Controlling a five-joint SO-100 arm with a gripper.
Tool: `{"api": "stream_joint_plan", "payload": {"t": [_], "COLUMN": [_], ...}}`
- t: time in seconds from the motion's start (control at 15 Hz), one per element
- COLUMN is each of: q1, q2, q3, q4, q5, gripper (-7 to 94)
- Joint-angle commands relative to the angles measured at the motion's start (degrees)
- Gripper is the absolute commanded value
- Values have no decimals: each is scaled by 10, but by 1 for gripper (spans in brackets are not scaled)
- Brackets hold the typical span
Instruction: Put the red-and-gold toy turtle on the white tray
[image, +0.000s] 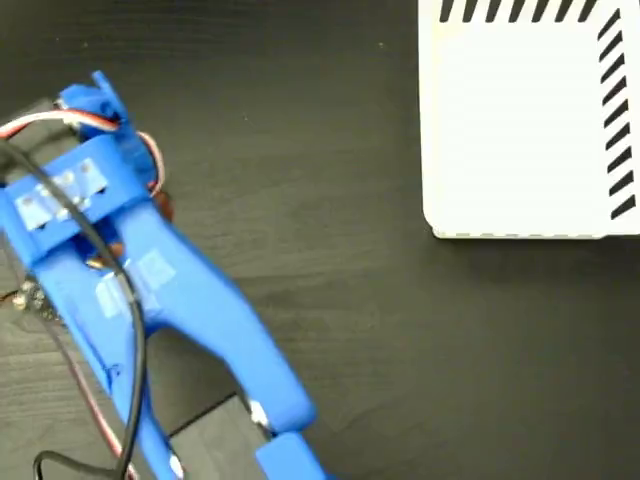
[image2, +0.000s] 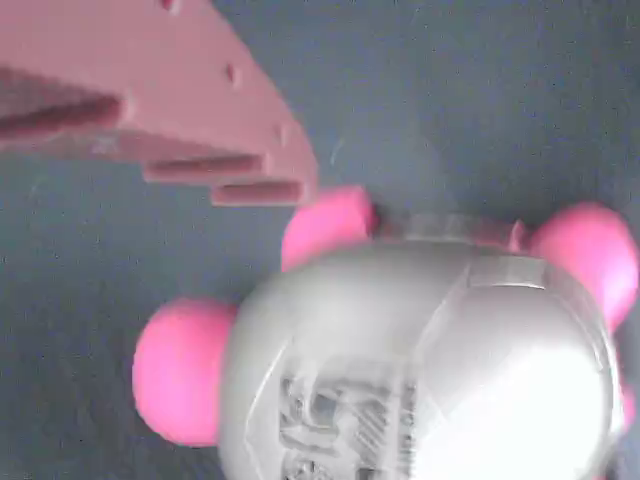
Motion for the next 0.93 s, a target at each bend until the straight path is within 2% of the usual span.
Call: {"api": "stream_joint_plan", "payload": {"t": [0.0, 0.87], "q1": [-8, -12], "q2": [19, -14], "q3": [11, 142], "q4": [-14, -149], "q5": [-6, 5], "gripper": [59, 59]}}
